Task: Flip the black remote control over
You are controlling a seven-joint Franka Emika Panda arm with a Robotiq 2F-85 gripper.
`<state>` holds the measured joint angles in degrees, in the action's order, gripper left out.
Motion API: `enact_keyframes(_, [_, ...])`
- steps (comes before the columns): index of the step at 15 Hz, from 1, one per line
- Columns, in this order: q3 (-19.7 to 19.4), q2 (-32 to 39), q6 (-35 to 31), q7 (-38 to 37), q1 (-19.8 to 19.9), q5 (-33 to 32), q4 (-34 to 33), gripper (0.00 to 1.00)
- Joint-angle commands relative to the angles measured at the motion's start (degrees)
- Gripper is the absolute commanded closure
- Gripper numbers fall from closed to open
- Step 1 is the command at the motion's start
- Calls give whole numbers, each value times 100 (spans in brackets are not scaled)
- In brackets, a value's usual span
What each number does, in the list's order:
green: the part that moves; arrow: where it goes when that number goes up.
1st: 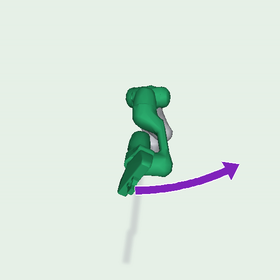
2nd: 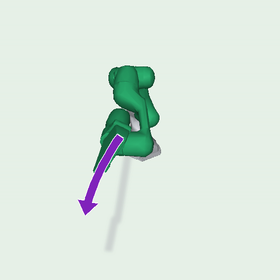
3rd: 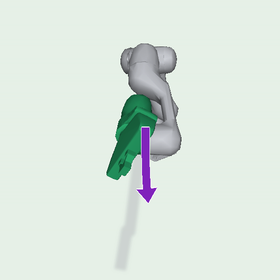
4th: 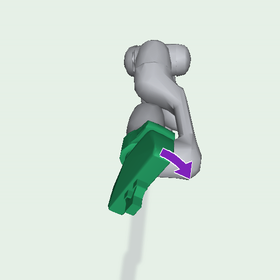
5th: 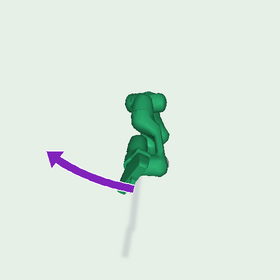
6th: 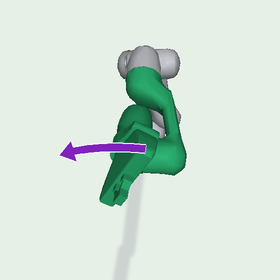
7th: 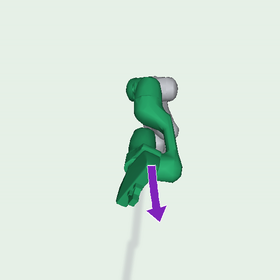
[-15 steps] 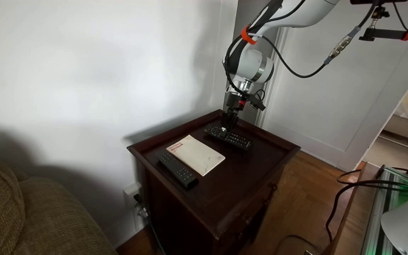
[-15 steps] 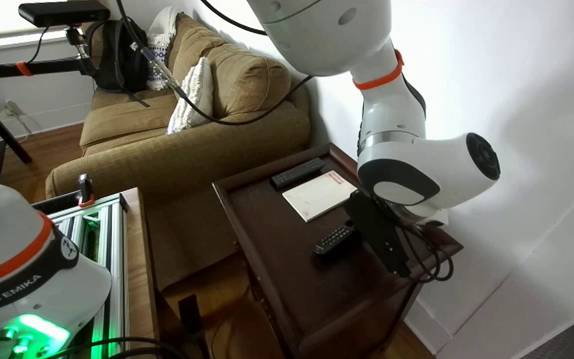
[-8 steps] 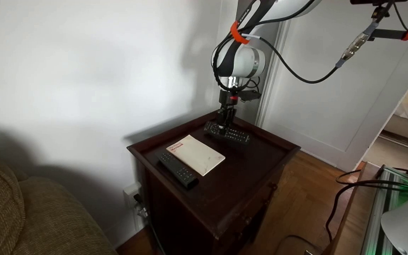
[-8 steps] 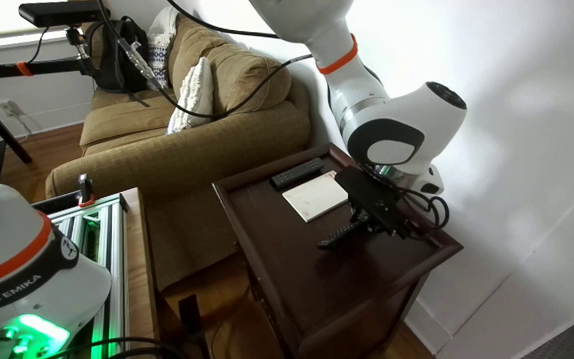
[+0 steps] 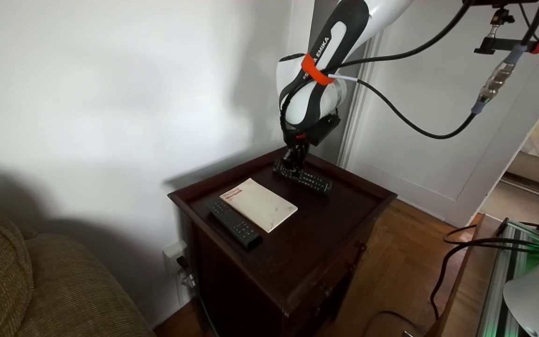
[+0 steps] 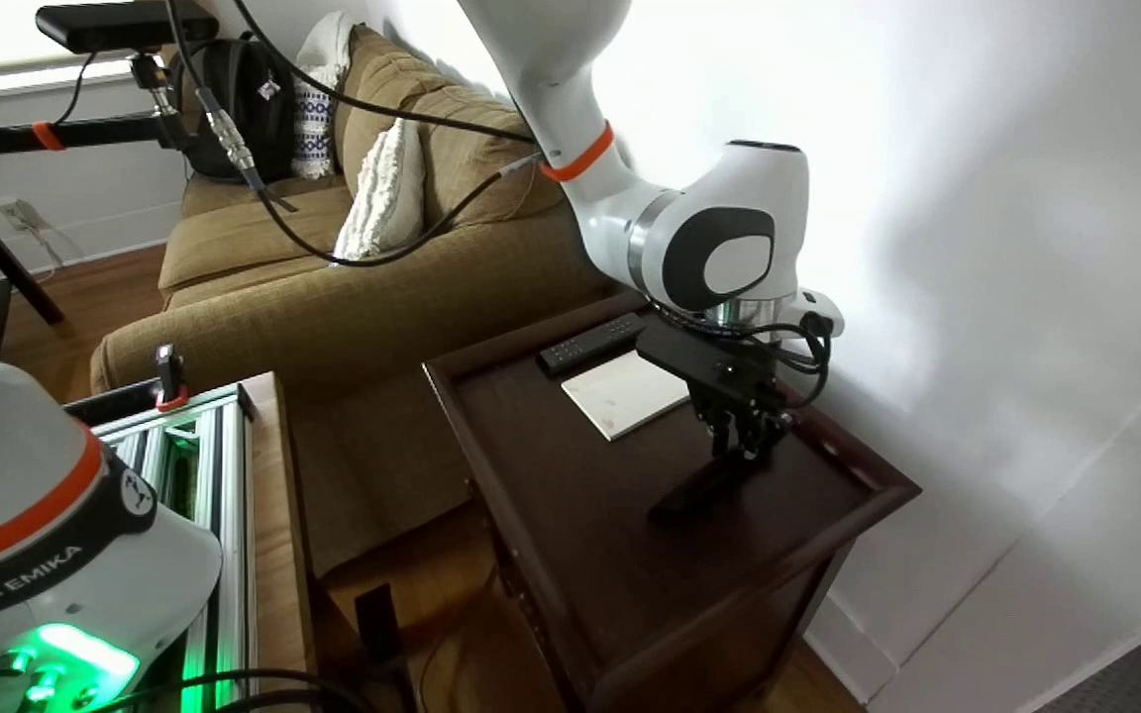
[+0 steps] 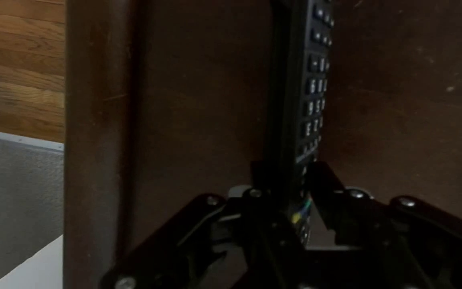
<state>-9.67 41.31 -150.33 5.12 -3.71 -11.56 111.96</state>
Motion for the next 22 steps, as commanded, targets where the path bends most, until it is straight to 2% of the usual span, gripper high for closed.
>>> enact_keyframes(1, [-886,-6,-470,-1314,-940,-1005,366,90])
enact_keyframes(3, [-1192,10,-451,-1841,-1302,-1369,429,90])
enact_keyframes(5, [-1267,-12,-358,-2147,-1472,-1550,475,90])
enact_keyframes(8, [-1064,15,-339,-2180,-1385,-1492,475,90])
enact_keyframes(15, [-967,-20,-418,-2202,-1388,-1474,478,90])
enact_keyframes(21, [-664,-36,-358,-2004,-1222,-1311,427,90])
enact_keyframes(22, [-563,-22,-350,-1914,-1129,-1249,405,40])
